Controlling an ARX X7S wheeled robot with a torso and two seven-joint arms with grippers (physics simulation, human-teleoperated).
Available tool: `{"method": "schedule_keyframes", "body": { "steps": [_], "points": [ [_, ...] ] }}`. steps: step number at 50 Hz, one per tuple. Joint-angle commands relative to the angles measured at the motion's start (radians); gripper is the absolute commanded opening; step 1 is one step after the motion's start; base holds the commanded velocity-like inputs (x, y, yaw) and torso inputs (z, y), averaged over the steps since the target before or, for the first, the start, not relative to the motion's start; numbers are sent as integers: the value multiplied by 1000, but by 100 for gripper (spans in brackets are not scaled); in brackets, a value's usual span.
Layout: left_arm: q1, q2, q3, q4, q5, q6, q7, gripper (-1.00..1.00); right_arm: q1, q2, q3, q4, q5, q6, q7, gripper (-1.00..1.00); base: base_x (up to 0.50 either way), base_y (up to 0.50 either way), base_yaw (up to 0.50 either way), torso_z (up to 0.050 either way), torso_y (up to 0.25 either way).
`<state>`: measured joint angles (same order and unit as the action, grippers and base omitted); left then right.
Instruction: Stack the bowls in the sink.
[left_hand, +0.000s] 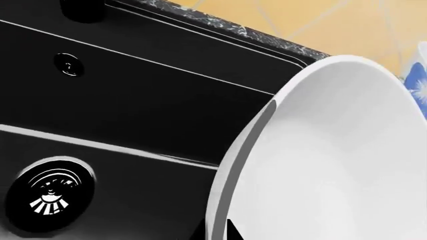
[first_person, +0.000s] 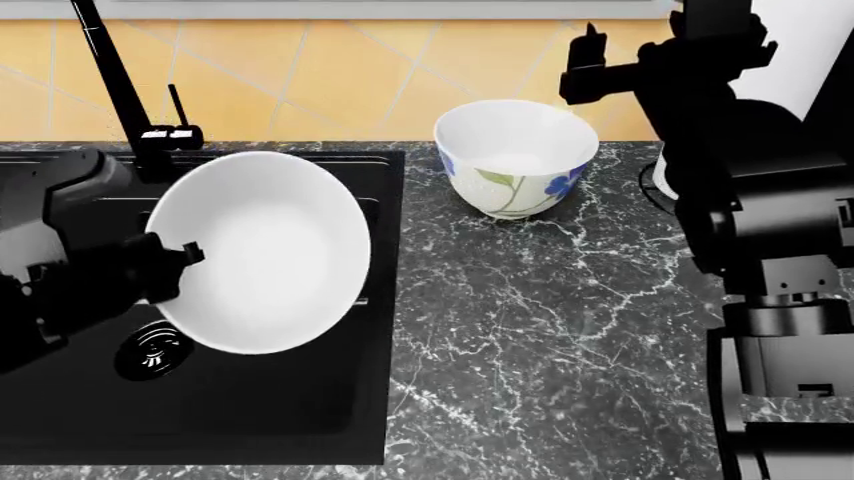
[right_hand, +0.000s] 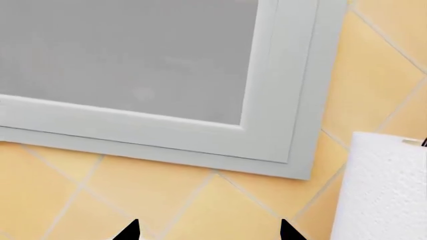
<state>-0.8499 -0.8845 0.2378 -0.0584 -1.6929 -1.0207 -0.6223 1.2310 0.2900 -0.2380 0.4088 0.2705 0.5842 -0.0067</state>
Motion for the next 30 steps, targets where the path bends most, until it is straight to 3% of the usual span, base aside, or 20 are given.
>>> {"method": "schedule_keyframes", "body": {
  "steps": [1,30],
  "points": [
    [17,5,4,-39,40,27,35,-100,1,3,-2,-24,7,14,2,100,0,0,0,0,0],
    [91,-22,5,-106,99,80,52,-100,-2,6,-3,-36,18,21,8,100,0,0,0,0,0]
  ]
}}
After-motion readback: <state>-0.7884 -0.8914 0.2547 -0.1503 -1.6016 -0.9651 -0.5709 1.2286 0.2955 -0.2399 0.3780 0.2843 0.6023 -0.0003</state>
